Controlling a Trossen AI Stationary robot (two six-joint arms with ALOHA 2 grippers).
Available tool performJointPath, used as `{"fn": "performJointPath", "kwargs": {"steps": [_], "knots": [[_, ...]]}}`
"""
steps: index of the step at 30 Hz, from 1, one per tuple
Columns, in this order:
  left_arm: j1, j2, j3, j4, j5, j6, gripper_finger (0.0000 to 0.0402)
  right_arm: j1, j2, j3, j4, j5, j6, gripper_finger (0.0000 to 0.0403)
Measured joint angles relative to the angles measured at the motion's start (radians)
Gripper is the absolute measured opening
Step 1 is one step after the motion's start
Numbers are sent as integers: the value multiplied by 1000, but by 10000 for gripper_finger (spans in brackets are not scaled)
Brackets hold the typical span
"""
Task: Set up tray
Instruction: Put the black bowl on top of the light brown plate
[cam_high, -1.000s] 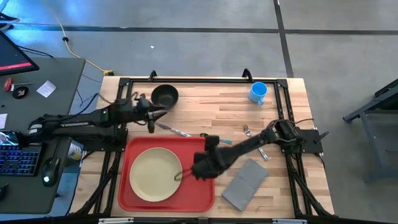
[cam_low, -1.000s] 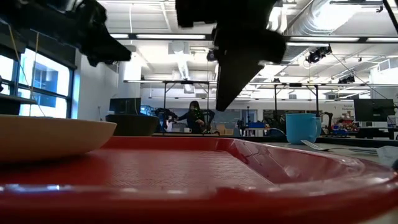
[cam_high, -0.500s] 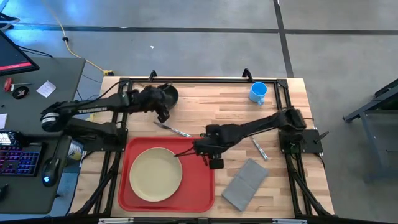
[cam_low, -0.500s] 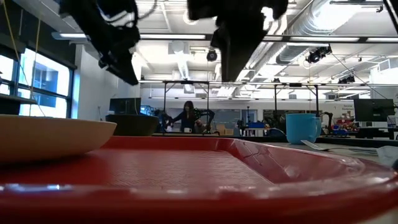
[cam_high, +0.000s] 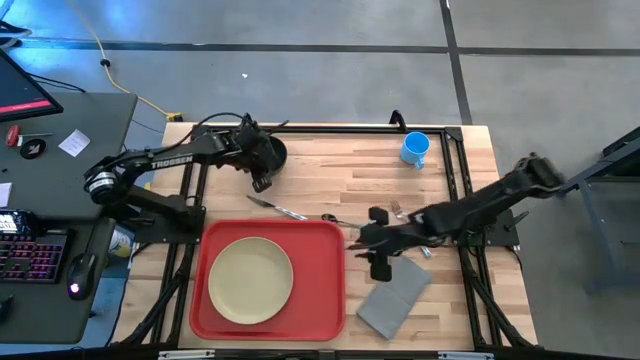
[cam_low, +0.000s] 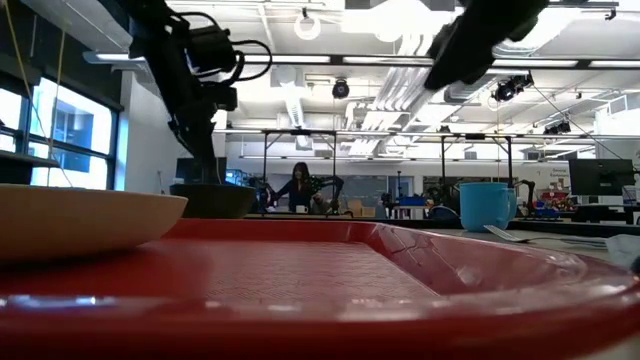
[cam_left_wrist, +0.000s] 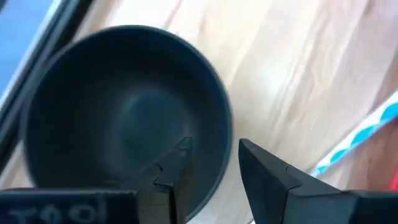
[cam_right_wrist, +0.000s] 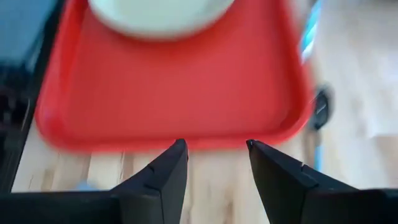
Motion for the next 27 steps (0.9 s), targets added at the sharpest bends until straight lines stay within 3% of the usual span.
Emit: {"fn": "performJointPath", "kwargs": {"steps": [4, 8, 11, 16, 19, 23, 27], "knots": [[0, 31, 0, -14, 32, 20, 166, 19, -106, -173, 312, 155, -61, 165], [1, 73, 0, -22, 26, 52, 184, 3, -172, -315, 581, 172, -157, 165], [0, 106, 0, -22, 16, 56, 212, -19, -213, -357, 627, 173, -166, 165], [0, 164, 37, -29, -88, 54, 266, -32, -256, -358, 604, 179, -131, 165], [1, 194, 50, -31, -84, 46, 277, -19, -253, -359, 594, 177, -132, 165], [0, 218, 58, -33, -80, 29, 238, -4, -254, -359, 581, 185, -126, 165], [0, 231, 58, -35, -57, 25, 133, 6, -253, -359, 566, 236, -119, 165]]}}
